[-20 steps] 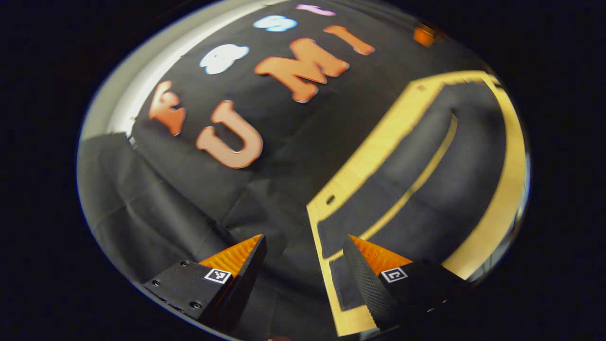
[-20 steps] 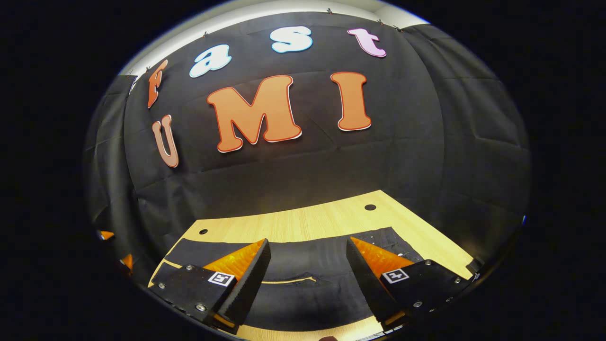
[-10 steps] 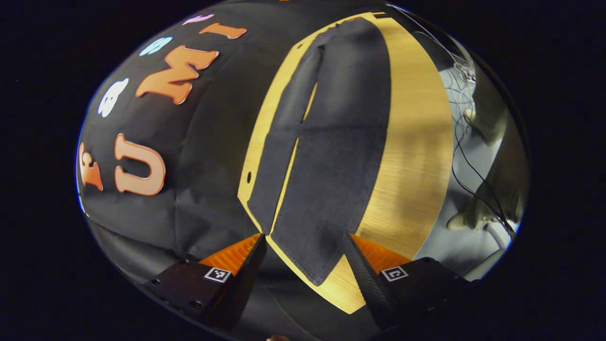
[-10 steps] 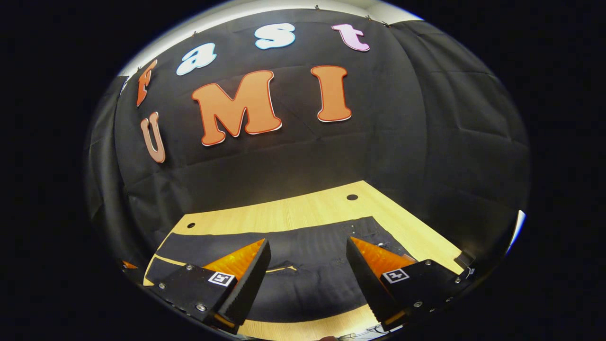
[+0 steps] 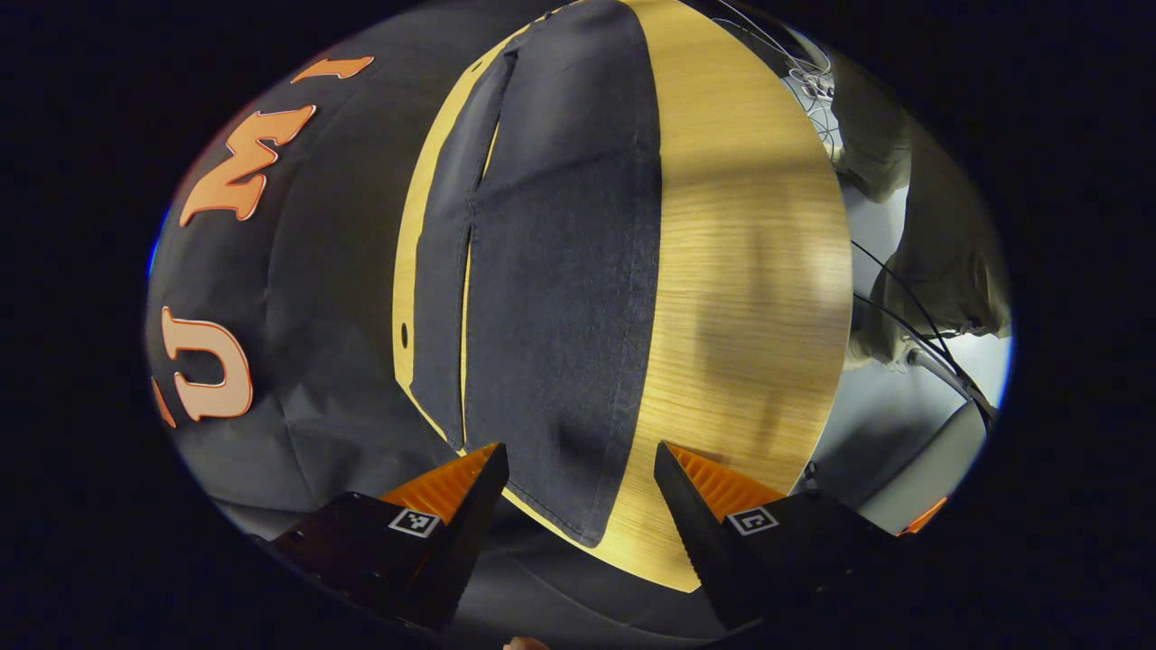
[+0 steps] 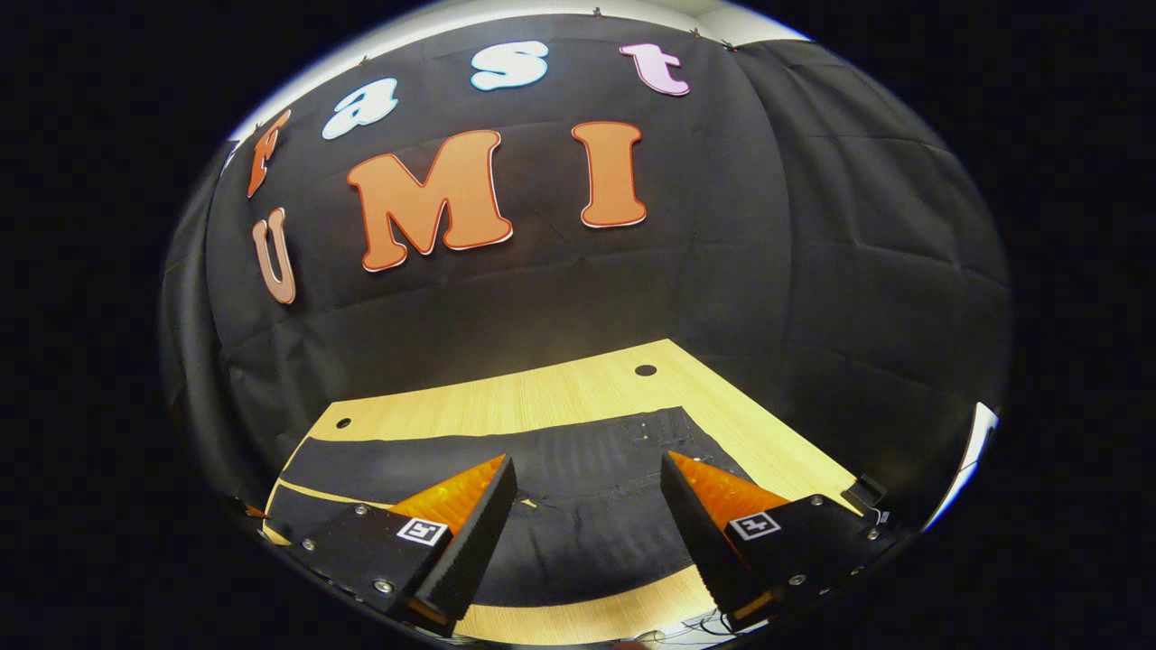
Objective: Grasp the waist and the cuffs of the jeans and fold them to make the two legs overlap; first hold the waist and fold one-third of the jeans toward the cuffs, then hold the cuffs and fold the remaining one-third in the same direction to finish folding.
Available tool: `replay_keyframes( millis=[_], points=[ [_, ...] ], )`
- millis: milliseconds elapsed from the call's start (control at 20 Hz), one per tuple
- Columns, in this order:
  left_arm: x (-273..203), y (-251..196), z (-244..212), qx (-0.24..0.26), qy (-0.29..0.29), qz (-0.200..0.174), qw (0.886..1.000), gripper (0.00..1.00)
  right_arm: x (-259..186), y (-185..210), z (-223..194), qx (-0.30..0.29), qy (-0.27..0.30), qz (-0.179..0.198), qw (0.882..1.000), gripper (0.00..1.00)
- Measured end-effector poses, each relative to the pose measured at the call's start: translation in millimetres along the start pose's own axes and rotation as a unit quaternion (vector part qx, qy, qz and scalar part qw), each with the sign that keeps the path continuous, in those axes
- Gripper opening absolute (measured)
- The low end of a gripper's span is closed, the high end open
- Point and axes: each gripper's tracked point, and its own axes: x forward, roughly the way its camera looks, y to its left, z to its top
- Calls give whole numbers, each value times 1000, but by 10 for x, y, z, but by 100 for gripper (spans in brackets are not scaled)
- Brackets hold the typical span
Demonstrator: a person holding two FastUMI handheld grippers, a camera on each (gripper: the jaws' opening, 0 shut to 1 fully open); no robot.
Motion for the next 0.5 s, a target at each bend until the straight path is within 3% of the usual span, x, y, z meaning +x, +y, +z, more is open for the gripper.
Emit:
replay_keyframes(
  millis=[200, 350, 500],
  points=[
    [50, -8, 78, 15, -6, 14, 1000, 95, 45, 64, -34, 5, 8, 7, 1000, 98],
    [223, 156, 64, 6, -5, 22, 1000, 95, 53, 55, -33, 2, 7, 5, 1000, 98],
    [422, 437, 155, 15, -3, 52, 999, 99, 78, -27, -47, 0, 11, -7, 1000, 98]
  ],
)
